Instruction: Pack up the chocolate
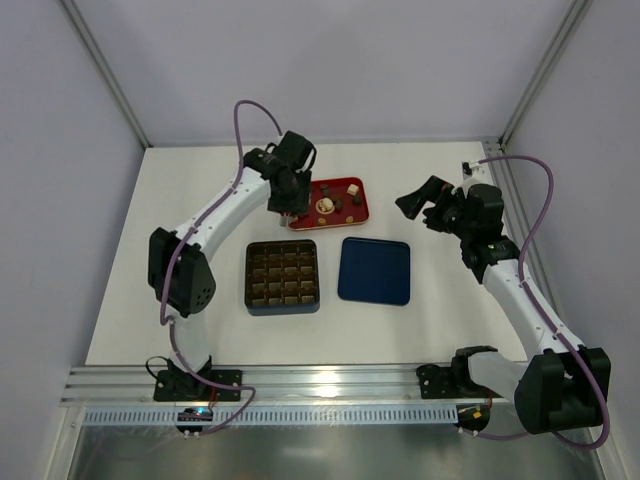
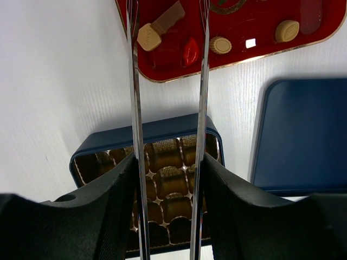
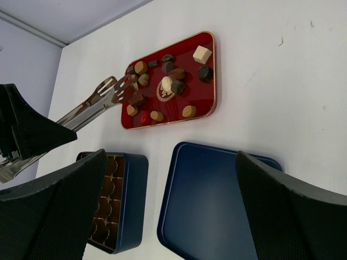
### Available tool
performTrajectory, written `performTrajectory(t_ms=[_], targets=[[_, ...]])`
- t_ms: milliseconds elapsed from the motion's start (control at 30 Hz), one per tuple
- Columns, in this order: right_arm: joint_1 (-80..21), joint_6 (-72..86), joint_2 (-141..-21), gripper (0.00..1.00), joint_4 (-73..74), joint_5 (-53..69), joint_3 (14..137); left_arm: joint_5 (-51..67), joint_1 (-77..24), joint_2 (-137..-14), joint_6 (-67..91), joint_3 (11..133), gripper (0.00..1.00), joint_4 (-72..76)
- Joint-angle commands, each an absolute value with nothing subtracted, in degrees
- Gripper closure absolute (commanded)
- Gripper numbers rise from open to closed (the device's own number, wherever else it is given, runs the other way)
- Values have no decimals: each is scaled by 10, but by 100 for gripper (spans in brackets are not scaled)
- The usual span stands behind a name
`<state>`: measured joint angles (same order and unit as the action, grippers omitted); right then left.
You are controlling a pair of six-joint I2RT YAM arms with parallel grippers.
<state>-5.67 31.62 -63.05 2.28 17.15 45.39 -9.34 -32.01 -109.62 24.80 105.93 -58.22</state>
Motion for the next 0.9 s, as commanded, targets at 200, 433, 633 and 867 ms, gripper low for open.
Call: performTrajectory(t_ms=[200,433,633,867], targets=[[-61,317,-632,0,16,172,462,-85,-326,-1110,232,1070,51,-587],[-61,319,-631,0,15,171,460,-84,-326,-1121,231,1067,54,-591],[-61,320,-635,0,14,172,458,-80,-327,-1122,230,1064,55,-590],[-60,323,-639,0,11,174,455,-80,-330,-1125,229,1060,57,-591]])
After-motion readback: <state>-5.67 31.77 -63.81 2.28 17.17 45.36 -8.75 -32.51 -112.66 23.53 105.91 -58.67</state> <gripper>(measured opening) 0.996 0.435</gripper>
